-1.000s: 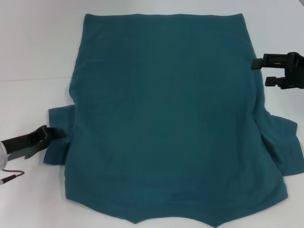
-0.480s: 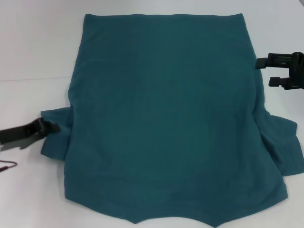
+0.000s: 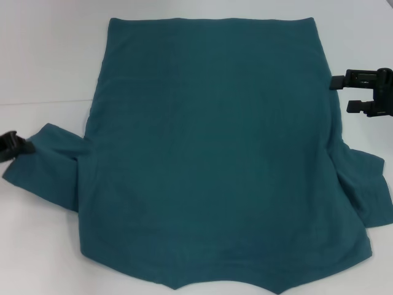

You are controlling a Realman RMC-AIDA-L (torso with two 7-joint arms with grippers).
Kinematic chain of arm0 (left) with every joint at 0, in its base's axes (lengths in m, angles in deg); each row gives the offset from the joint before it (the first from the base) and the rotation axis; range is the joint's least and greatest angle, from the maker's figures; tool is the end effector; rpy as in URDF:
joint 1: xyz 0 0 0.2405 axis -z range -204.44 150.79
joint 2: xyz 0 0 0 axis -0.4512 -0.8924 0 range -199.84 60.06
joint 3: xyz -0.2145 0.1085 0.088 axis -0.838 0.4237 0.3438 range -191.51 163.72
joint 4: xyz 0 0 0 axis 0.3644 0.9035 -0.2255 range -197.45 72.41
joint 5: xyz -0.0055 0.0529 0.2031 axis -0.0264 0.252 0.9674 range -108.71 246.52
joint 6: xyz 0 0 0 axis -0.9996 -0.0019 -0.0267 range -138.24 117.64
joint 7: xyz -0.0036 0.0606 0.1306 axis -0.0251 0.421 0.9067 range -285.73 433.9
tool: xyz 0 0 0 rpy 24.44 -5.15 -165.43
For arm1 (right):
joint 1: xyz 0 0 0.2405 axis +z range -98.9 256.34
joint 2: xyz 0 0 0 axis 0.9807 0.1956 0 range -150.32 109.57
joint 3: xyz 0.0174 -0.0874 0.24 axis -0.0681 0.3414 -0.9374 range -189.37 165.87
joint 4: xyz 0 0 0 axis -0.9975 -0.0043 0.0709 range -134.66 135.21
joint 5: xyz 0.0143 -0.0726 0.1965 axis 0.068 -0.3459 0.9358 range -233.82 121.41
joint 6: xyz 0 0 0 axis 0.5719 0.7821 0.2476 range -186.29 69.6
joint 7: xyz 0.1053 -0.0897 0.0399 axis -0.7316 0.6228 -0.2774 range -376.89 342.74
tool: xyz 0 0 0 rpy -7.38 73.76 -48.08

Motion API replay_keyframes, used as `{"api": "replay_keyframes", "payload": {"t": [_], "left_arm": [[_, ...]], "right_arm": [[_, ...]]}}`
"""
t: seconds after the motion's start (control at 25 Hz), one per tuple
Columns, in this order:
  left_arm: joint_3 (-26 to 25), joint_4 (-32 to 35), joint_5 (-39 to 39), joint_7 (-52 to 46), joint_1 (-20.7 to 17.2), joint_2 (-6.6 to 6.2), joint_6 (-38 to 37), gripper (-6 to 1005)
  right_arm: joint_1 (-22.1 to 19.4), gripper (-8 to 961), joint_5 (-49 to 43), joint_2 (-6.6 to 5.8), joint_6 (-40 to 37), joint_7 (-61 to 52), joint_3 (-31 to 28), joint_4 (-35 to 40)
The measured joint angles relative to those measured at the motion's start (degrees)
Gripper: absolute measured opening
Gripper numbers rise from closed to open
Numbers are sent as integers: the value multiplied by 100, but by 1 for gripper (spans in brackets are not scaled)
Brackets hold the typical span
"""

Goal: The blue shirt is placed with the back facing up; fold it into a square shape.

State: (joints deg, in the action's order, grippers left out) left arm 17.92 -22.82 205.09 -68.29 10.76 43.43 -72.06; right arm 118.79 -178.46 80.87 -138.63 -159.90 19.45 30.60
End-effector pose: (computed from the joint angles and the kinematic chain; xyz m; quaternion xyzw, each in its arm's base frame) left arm -0.3186 0.4107 0.0724 -0.6779 -0.6430 -0.1790 0.3082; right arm 0.2864 0.4109 0.1272 -0.6972 0.6485 0.2556 0.1677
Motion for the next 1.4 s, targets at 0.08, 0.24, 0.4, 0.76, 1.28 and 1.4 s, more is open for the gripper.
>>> {"api": "replay_keyframes", "payload": {"t": [0.08,0.24,0.4,0.76,1.28,1.4], "left_arm": [[10,87,30,-30,50,-34,-100,6],[177,340,196,-233,156,-49,-266,6],[320,609,532,-538,302,-106,-504,6],[1004,1376,640,-1170,564,-107,-1347,7],[1959,1414,653,-1586,825,596,-1327,7],[2041,1250,717,-1599,954,617,-1256,7]], "right_arm": [[1,945,0,0,-3,0,0,0],[1,946,0,0,-15,0,0,0],[1,946,0,0,-41,0,2,0],[5,946,0,19,-77,0,33,-9],[-26,946,-14,48,-92,0,12,-30],[-25,946,-14,53,-90,0,31,-31]]}}
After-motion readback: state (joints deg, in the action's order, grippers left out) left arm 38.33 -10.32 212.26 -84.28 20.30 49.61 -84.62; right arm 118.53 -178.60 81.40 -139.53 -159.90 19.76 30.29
